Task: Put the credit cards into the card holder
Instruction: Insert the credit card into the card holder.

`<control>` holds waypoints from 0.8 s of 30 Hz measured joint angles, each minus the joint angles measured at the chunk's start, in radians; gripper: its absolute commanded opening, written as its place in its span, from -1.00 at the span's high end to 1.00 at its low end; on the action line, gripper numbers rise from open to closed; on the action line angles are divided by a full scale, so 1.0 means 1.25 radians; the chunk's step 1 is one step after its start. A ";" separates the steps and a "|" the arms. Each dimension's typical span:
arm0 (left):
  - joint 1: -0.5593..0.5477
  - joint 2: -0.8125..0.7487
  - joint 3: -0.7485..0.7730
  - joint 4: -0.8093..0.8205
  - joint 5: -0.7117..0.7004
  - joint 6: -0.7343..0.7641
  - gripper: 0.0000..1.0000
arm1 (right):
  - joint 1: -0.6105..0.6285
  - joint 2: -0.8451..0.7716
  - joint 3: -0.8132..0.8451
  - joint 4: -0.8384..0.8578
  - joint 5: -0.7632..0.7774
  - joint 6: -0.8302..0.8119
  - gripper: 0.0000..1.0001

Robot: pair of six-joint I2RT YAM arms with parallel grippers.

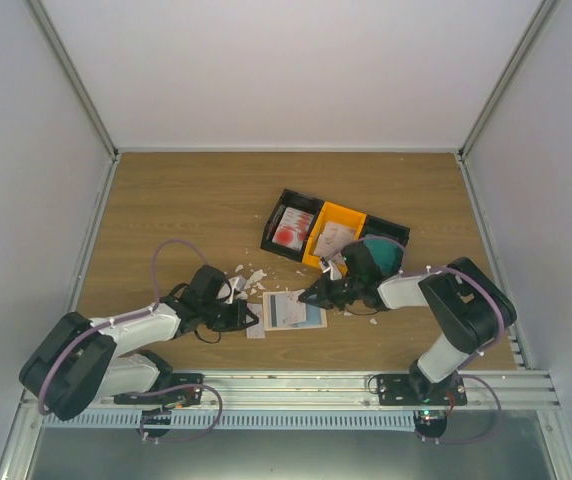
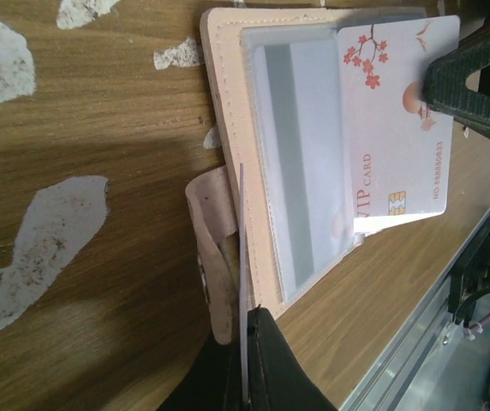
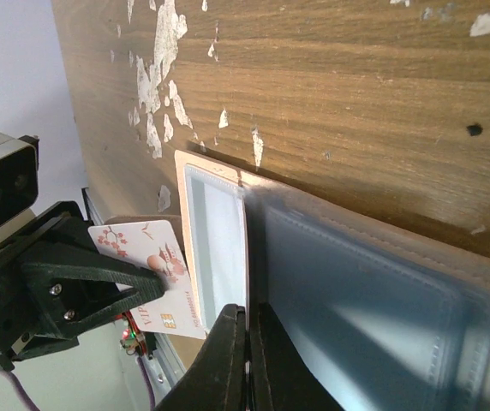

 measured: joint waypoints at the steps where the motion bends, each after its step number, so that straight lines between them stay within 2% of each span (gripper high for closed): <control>1: 0.000 0.005 0.001 0.000 0.002 0.002 1.00 | 0.000 0.000 0.000 -0.001 0.002 0.001 0.99; 7: 0.000 0.049 0.010 0.008 0.018 0.006 1.00 | 0.015 0.007 0.000 0.005 0.006 0.012 0.98; 19: 0.000 0.056 0.013 0.012 0.033 0.009 1.00 | 0.052 0.064 0.049 0.018 -0.005 0.014 0.94; 22: 0.000 0.059 0.013 0.014 0.036 0.012 1.00 | 0.056 0.072 0.061 0.007 -0.006 0.010 0.86; 24: 0.000 0.059 0.013 0.015 0.037 0.012 1.00 | 0.058 0.072 0.064 -0.003 -0.001 0.003 0.73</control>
